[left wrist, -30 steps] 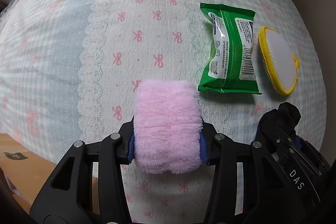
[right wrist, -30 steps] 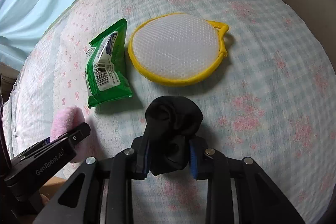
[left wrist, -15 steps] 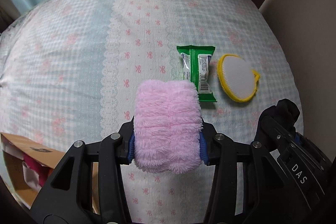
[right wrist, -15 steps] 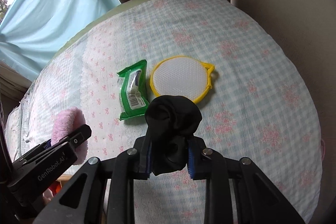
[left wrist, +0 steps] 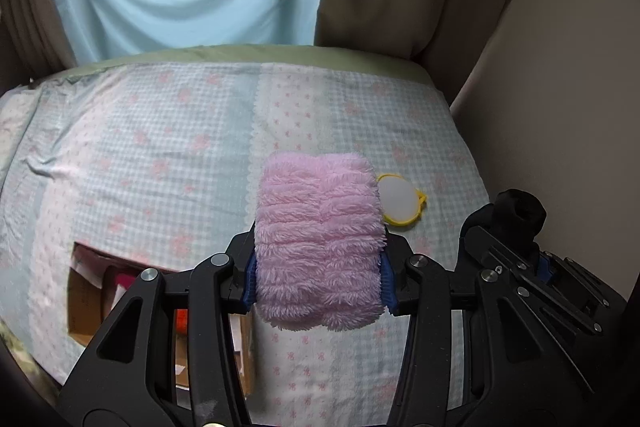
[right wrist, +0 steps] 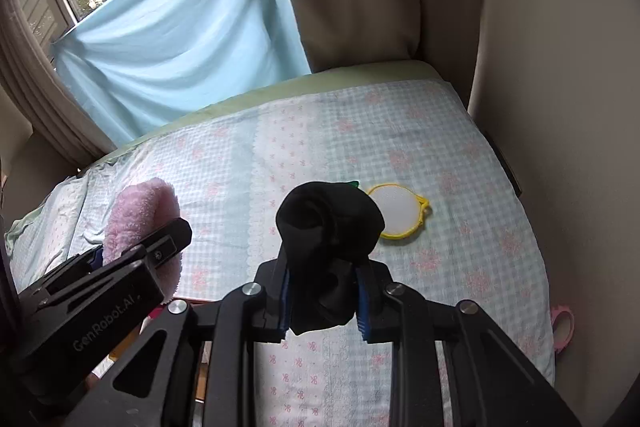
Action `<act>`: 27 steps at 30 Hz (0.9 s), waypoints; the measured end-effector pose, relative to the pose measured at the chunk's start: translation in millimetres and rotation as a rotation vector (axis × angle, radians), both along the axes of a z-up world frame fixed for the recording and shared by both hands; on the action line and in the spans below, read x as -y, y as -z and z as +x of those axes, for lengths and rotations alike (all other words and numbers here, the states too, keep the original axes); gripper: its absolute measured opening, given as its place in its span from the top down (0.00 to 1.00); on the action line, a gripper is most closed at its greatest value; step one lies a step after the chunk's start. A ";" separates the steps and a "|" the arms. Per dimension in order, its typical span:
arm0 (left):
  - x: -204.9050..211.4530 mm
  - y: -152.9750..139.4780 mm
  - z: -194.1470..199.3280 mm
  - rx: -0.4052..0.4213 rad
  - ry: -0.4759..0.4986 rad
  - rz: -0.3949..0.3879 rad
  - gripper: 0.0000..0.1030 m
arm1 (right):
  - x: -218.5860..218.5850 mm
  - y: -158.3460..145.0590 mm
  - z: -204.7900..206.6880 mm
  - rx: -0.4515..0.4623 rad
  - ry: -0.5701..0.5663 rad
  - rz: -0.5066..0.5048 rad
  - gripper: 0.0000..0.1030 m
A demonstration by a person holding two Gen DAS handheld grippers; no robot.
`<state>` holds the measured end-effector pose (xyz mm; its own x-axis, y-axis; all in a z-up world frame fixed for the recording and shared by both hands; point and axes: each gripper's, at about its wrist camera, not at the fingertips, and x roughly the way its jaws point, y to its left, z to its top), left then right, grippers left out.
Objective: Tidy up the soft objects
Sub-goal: 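Carry the pink and black scrunchies over the box with both tools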
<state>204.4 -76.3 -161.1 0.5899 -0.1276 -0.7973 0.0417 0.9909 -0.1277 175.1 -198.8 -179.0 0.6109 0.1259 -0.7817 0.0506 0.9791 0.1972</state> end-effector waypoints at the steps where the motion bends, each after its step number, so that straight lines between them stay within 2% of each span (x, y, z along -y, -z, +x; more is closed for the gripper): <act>1: -6.9 -8.0 -7.4 0.009 -0.007 0.003 0.59 | -7.4 -8.9 -5.5 0.011 -0.019 -0.002 0.77; 7: -61.9 -43.1 -49.6 0.053 -0.054 -0.001 0.59 | -60.9 -44.8 -36.3 0.056 -0.124 -0.007 0.77; 12: -116.2 -43.8 -77.6 0.045 -0.086 0.007 0.59 | -111.3 -54.4 -58.2 0.064 -0.185 -0.005 0.77; 18: -188.5 -16.0 -88.9 -0.018 -0.089 0.030 0.59 | -173.2 -37.2 -68.7 0.017 -0.211 -0.010 0.77; 27: -280.4 51.1 -67.2 -0.137 -0.038 0.064 0.59 | -248.5 25.9 -56.8 -0.134 -0.169 0.017 0.77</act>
